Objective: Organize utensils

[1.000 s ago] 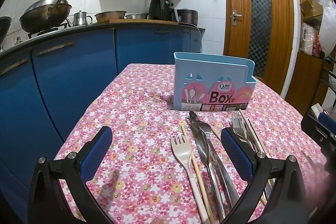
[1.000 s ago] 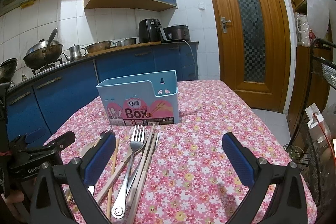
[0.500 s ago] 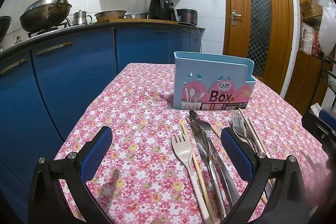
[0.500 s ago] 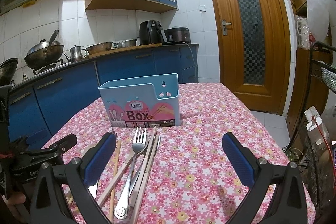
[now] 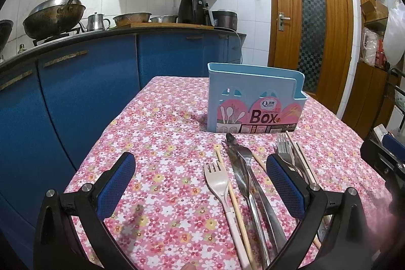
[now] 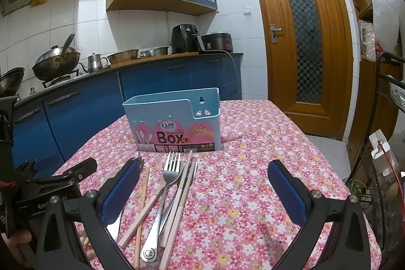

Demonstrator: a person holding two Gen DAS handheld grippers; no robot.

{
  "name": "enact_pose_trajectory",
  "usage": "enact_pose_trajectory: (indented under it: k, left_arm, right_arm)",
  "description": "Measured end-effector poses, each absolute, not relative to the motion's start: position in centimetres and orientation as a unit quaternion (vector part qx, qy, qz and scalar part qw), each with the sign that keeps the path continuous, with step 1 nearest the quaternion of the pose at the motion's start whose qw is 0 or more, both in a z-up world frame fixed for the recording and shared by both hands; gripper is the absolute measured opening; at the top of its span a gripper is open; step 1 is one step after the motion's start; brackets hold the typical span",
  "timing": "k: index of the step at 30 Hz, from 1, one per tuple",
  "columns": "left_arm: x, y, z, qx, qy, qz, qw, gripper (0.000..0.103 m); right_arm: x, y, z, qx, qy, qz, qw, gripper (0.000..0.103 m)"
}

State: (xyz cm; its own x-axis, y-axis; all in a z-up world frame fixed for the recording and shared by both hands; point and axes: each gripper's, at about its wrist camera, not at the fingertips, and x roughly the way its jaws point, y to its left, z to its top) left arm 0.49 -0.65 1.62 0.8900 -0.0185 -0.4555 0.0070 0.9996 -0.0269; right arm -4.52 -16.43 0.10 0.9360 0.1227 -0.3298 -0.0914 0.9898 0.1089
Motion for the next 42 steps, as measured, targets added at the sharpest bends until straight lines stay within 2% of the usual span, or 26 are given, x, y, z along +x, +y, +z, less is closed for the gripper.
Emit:
enact_pose_trajectory:
  k: [22,33,37,42]
  left_arm:
    - [-0.3,-1.3,1.9,-0.001,0.241,-0.009,0.971,0.103]
    - [1.1,-2.5,1.3,0.032,0.299,-0.02,0.954,0.103]
    - [2.1,-2.6,1.1,0.041,0.33,-0.023,0.943,0.103]
    - [3.4,-2.1,0.4,0.033,0.378,-0.029,0.925,0.094]
  right_arm:
    - [-4.7,-16.0,0.3,0.045,0.175,0.063,0.981,0.103]
    - [-2.9,-15.7,-0.5,0.031,0.24,0.063,0.968,0.103]
    - [-1.8,-15.6,-0.7,0.017,0.271,0.071,0.96,0.097]
    - [-0.6,-15.6,-0.9,0.013,0.314,0.095,0.945,0.089]
